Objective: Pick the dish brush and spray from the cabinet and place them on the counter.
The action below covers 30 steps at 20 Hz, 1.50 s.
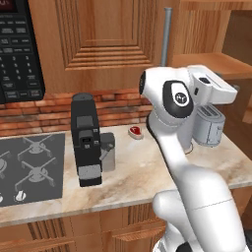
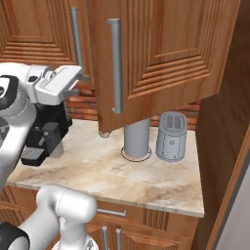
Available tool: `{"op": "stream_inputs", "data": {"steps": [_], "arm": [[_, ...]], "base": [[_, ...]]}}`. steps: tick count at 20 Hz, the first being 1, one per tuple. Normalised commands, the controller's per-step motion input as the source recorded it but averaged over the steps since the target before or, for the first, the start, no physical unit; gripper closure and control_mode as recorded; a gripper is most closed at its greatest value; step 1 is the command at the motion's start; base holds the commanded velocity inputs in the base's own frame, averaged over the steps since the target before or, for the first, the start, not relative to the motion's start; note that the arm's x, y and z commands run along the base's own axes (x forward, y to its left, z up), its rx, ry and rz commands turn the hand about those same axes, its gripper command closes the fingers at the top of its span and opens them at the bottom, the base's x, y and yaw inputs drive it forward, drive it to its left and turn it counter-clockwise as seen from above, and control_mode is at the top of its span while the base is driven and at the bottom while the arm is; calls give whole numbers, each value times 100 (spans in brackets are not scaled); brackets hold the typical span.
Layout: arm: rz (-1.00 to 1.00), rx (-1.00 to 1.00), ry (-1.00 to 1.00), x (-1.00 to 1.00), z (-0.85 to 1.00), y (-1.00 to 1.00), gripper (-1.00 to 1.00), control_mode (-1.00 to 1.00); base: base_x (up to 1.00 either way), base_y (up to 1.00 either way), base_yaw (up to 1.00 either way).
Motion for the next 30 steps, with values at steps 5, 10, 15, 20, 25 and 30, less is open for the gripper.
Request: {"op": "stream_inputs", "data": {"steps": [5, 10, 15, 20, 25, 30], "arm": [[-9, 0, 1, 14, 0, -46, -100, -100], [-9, 0, 1, 10, 0, -48, -100, -100], [-10, 0, 1, 6, 0, -51, -100, -100], [-12, 0, 1, 0, 0, -60, -100, -100], [-14, 0, 1, 0, 0, -70, -100, -100], [-13, 0, 0, -1, 0, -74, -100, -100]], "base": [[0, 0, 0], [0, 0, 0], [0, 0, 0], [0, 0, 0], [0, 0, 0], [0, 0, 0]]}}
